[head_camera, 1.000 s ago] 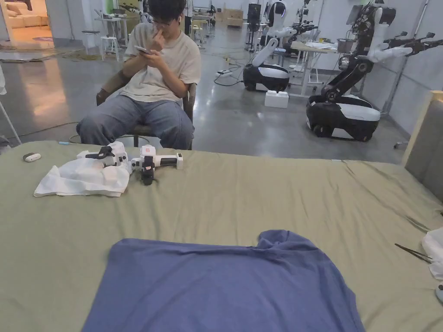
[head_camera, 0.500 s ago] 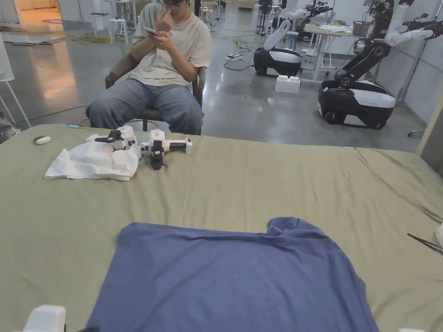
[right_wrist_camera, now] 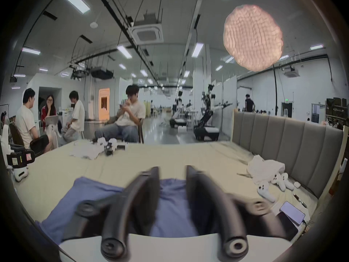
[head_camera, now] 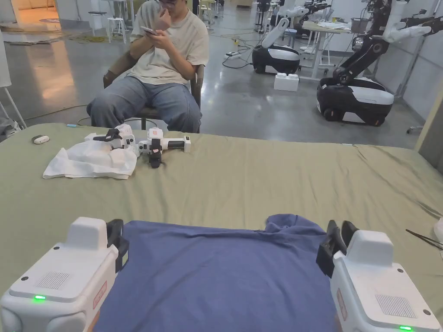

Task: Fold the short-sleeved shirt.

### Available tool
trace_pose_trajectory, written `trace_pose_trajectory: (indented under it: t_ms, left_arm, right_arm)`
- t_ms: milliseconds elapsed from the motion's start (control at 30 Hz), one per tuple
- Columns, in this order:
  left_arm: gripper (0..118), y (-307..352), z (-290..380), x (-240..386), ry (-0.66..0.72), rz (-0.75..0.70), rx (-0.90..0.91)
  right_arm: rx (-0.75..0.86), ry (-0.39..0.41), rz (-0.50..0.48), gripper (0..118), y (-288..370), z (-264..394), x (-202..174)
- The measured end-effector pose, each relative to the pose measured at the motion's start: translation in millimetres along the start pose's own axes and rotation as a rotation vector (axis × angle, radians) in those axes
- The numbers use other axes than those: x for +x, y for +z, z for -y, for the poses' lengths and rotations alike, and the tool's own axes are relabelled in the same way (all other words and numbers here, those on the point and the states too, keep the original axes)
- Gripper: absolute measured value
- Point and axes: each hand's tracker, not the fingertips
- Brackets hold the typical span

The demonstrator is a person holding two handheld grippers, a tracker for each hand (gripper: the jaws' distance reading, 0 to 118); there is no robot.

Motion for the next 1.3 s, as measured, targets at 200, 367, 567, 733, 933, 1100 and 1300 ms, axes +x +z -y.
trace_pose_trajectory:
  t_ms: [200, 367, 567, 733, 933, 1100, 1300]
  left_arm:
    - [0, 15, -14, 7, 0.0, 0.013, 0.087]
    - [0, 19, -10, -11, -0.002, 0.052, -0.001]
    - [0, 30, 33, -53, 0.014, 0.065, -0.304]
    - [3, 34, 81, -85, 0.102, 0.063, -0.598]
    - [64, 15, 128, -111, 0.239, -0.024, -0.752]
    - [65, 1, 151, -114, 0.277, -0.028, -0.864]
    - [62, 6, 166, -94, 0.113, -0.043, -0.919]
  right_arm:
    - [0.039, -0.004, -0.041, 0, -1, -9, -12]
    - [0.049, 0.015, -0.06, 0, 5, -12, -16]
    - [0.006, 0.035, -0.078, 0, 4, -2, -14]
    - [-0.066, 0.042, -0.086, 0, -1, 17, -14]
    - [-0.137, 0.052, -0.097, 0, -5, 38, -18]
    - [-0.182, 0.057, -0.097, 0, -7, 49, -17]
    - [-0.227, 0.056, -0.09, 0, -5, 60, -12]
